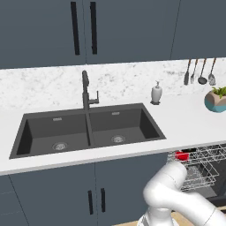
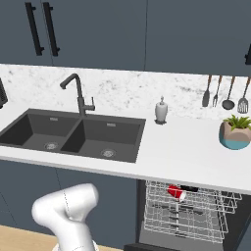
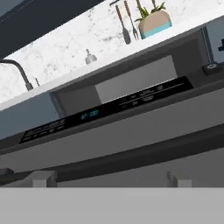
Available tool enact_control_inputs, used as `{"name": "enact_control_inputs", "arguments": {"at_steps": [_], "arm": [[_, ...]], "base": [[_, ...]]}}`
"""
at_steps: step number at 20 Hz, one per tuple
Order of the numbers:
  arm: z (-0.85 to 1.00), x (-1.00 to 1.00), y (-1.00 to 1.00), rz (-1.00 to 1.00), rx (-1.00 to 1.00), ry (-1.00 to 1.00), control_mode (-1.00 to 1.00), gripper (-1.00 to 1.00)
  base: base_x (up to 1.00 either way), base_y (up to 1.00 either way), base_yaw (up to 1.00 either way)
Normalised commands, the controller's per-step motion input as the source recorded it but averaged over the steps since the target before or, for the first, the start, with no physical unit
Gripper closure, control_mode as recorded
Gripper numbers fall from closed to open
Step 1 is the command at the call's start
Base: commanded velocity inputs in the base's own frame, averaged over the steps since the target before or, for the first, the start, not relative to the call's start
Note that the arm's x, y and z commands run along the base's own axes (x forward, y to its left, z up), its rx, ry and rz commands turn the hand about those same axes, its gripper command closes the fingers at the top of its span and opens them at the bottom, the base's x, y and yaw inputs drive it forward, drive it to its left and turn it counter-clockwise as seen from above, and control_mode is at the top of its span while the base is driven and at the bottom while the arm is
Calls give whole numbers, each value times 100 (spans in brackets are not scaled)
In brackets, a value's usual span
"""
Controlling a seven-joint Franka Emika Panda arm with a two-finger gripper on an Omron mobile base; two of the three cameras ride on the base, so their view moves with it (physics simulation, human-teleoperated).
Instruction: Pick up the cup and bowl from the counter, place them in the dishwasher, and close the dishwasher door.
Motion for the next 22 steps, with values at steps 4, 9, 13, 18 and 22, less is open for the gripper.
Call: {"name": "enact_control_inputs", "arguments": {"at_steps": [4,9,13,18,22], "arm": [[-88,29,27,0,12,-5,-100,-100],[-94,55,38,-2,10,-1,-100,-100],[-100,64,28,-4,9,0,-100,-100],[-78,66,2,-7,3,-13,-100,-100],[-17,62,0,-9,0,-46,-100,-100]], "base": [[0,0,0],[0,0,0],[0,0,0],[0,0,0],[0,0,0]]}}
